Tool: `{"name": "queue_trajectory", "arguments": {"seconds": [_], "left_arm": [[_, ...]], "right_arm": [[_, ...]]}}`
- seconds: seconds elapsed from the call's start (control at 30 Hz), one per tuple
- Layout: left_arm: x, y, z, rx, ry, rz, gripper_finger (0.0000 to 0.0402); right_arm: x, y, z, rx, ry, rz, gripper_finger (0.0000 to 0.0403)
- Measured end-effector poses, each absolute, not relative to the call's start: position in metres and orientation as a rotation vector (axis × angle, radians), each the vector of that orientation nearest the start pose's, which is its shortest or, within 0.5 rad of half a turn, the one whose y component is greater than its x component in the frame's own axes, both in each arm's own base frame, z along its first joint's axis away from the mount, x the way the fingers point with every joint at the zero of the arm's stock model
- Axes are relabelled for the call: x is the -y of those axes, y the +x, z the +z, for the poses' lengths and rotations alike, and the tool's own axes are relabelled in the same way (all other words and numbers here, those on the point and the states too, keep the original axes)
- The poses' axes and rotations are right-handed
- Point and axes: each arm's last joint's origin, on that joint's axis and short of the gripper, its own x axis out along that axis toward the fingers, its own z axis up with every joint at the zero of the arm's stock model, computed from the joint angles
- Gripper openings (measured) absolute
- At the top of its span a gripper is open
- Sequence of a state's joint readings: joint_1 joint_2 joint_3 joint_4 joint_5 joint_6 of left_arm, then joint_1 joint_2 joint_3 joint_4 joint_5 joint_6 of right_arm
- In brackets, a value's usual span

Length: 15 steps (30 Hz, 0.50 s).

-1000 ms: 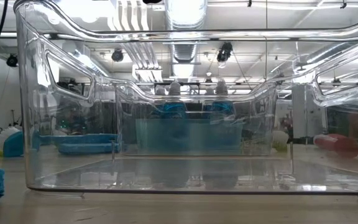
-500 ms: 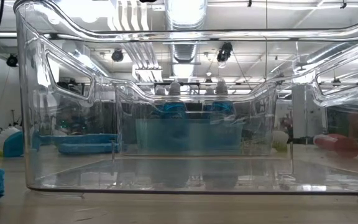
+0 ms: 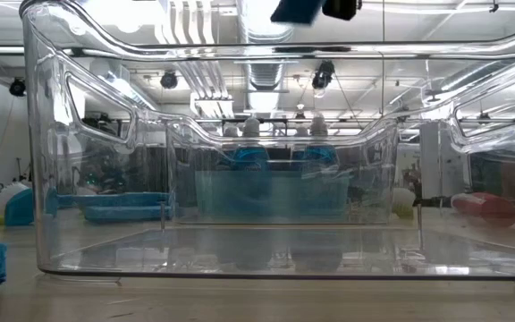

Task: Pick & Place Kitchen Sink Supplies
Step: Put the top blue sponge into the top transparent bin

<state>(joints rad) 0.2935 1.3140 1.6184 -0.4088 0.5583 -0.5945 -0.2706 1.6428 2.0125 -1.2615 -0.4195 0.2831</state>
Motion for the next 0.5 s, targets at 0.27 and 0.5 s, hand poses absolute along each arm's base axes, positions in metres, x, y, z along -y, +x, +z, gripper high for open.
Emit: {"name": "queue_trajectory", "arguments": {"seconds": [0.27,0.5], "left_arm": [[-0.060,0.246,0.493,-0.072,-0.613,-0.226,0.0236],[-0.058,0.240,0.504,0.005,-0.594,-0.252,0.0236]], "right_arm": [[0.065,0.309,0.400,-1.002,0.474,-0.074,0.0059],[0.057,0.322,0.358,-1.107,0.400,-0.127,0.0059]]}}
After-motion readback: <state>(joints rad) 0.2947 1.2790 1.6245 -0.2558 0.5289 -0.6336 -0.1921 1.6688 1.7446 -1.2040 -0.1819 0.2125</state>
